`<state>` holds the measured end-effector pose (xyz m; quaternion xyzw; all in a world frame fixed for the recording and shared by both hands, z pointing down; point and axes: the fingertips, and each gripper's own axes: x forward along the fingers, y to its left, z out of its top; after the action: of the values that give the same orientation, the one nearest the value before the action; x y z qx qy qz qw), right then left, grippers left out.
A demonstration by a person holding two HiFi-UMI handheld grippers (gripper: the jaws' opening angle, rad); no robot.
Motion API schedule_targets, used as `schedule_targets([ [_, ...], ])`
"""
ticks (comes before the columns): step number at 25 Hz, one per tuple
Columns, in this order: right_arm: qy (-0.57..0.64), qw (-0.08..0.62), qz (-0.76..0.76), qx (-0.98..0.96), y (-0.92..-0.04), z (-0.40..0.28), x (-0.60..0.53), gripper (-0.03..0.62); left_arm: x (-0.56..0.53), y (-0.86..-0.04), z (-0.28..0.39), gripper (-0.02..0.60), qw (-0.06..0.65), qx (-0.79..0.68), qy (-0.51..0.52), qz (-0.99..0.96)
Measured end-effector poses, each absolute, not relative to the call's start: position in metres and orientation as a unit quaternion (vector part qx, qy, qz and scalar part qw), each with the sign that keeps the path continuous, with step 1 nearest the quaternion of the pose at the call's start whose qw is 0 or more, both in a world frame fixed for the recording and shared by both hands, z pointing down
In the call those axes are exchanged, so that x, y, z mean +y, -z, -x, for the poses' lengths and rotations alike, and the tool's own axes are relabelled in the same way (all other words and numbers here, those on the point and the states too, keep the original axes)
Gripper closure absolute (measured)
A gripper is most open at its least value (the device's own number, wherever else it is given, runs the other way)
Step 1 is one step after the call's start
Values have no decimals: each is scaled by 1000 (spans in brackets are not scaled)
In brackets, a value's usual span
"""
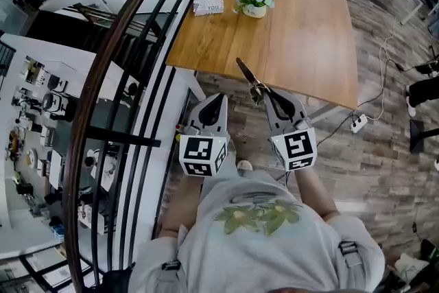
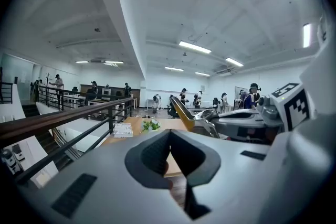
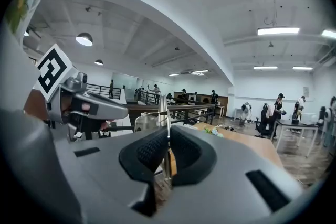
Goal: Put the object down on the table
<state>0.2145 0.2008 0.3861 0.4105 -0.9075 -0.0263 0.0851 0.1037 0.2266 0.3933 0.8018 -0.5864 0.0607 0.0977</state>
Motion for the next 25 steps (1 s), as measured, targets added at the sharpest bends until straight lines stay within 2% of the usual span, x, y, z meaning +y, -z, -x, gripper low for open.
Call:
schedule_targets([
  [12,35,85,-409,-908,-388,-169,116,580,146,-404,-49,568,107,-598,-62,-792],
  [25,64,85,-423,-900,-352,-92,-12,580,17,-377,33,568,97,-586,-49,-803],
])
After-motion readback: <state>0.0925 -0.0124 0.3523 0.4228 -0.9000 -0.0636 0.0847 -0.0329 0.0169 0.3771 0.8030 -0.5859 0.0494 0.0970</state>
